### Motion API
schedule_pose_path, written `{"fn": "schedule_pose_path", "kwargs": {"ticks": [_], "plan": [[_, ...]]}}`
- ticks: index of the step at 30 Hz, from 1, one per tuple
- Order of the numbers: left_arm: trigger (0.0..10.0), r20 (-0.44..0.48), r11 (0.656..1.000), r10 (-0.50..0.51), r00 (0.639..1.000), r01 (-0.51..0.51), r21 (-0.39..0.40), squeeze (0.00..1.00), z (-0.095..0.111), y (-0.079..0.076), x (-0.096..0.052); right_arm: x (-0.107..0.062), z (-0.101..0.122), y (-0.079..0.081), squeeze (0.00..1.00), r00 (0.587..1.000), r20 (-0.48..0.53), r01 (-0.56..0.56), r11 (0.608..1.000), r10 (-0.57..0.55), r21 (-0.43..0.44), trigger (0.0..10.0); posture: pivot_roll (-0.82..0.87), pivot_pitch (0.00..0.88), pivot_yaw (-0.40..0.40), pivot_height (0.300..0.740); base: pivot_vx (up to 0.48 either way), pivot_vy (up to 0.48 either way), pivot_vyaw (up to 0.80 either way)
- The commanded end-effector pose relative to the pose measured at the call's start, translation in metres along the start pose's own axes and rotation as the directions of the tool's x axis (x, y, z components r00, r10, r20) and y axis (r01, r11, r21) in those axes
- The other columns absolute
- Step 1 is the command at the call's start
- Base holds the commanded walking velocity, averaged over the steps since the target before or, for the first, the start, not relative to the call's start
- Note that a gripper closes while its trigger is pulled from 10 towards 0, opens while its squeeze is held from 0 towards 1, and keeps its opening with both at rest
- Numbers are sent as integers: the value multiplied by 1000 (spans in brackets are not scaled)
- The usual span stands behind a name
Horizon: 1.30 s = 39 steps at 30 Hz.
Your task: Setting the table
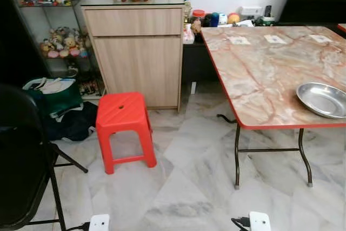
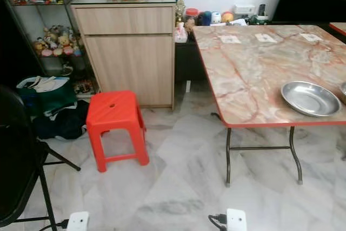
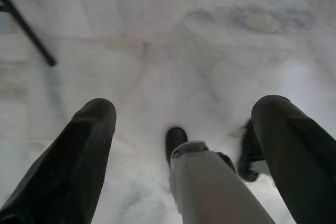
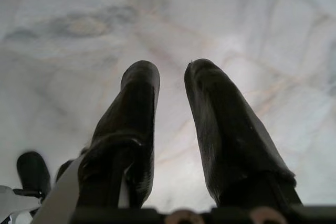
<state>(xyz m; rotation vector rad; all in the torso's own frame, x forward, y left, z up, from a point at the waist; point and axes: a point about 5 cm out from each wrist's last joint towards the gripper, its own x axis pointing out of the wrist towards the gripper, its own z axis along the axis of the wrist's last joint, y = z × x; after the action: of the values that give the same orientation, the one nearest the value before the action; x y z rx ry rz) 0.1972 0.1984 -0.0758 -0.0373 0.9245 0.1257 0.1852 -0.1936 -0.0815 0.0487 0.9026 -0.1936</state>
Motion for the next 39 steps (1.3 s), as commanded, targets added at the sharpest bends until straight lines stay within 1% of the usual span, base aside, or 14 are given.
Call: {"fn": "schedule_pose_path", "kwargs": {"ticks": [1, 20, 39], "plan": [[10000, -51, 999, -38, 998, 37, -19, 0, -29, 11, -7, 4, 16, -1, 0, 997, -8, -83, 997, 83, 10, 10000, 110, 46, -54, 740, 0, -480, 0], [10000, -38, 999, -40, 998, 40, -18, 0, -25, 10, -6, 4, 17, 2, 0, 996, 2, -89, 996, 89, 16, 10000, 111, 55, -48, 740, 0, -469, 0], [10000, -51, 999, -34, 998, 32, -30, 0, -28, 10, -7, 4, 18, 2, 0, 996, 6, -92, 996, 92, 7, 10000, 110, 63, -50, 740, 0, 0, 0]]}}
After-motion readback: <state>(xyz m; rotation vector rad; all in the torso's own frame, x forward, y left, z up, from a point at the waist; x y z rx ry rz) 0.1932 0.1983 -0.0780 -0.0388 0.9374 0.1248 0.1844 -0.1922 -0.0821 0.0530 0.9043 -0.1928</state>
